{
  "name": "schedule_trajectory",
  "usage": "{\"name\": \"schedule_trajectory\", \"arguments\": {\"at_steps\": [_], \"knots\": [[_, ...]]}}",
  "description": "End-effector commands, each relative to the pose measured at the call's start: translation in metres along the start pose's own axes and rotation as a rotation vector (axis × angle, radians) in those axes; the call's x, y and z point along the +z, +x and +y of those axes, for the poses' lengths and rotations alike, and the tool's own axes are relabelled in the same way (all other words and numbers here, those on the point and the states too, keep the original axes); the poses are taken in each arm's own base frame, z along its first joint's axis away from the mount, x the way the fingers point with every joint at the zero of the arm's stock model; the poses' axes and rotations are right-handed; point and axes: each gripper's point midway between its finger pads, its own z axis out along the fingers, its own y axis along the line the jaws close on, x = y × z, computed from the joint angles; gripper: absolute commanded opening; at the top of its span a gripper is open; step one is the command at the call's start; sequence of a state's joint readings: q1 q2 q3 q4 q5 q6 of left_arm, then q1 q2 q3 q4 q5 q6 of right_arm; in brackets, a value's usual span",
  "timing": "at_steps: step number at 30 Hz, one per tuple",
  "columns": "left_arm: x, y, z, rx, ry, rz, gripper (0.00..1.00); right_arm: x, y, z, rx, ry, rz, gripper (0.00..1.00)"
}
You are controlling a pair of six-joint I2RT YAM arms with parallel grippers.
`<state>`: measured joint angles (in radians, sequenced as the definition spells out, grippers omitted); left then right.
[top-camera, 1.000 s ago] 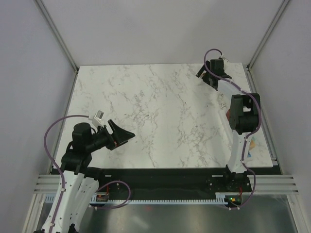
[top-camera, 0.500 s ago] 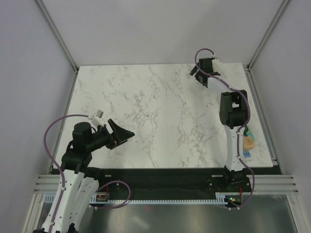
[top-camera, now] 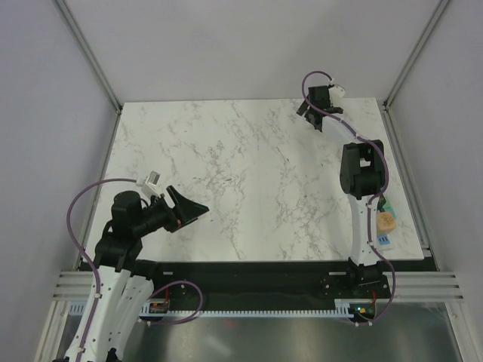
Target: Pull the plug off the socket
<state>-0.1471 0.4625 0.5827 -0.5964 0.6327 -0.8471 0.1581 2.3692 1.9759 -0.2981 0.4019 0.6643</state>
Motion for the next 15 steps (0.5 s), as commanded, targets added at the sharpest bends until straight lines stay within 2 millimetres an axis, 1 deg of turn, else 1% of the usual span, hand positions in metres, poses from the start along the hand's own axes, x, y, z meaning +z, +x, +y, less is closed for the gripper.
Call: {"name": "schedule_trajectory", "arguments": {"at_steps": [1, 6, 7, 9, 10, 11, 12, 14, 15], "knots": [[-0.009, -0.007, -0.023, 0.041, 0.067, -0.030, 0.88, -0.001, -0.021, -0.002, -0.009, 0.039, -0.057, 0.98], [-0.009, -0.005, -0.021, 0.033, 0.067, -0.030, 0.88, 0.002, -0.021, -0.001, -0.012, 0.051, -0.060, 0.98], [-0.009, -0.006, -0.021, 0.031, 0.066, -0.031, 0.88, 0.006, -0.019, -0.004, -0.017, 0.064, -0.057, 0.98], [-0.009, -0.006, -0.022, 0.029, 0.067, -0.034, 0.88, 0.006, -0.020, -0.002, -0.026, 0.059, -0.057, 0.97], [-0.009, -0.005, -0.022, 0.027, 0.068, -0.032, 0.88, 0.006, -0.019, 0.001, -0.033, 0.050, -0.052, 0.90], [-0.009, -0.006, -0.022, 0.028, 0.067, -0.034, 0.88, 0.005, -0.020, 0.001, -0.037, 0.047, -0.053, 0.85], [-0.009, -0.006, -0.022, 0.028, 0.066, -0.033, 0.88, 0.003, -0.019, 0.002, -0.058, 0.042, -0.051, 0.78], [-0.009, -0.006, -0.022, 0.029, 0.067, -0.034, 0.88, -0.003, -0.022, 0.007, -0.087, 0.033, -0.057, 0.75], [-0.009, -0.006, -0.021, 0.025, 0.063, -0.030, 0.88, -0.007, -0.024, 0.008, -0.119, 0.028, -0.061, 0.68]]}}
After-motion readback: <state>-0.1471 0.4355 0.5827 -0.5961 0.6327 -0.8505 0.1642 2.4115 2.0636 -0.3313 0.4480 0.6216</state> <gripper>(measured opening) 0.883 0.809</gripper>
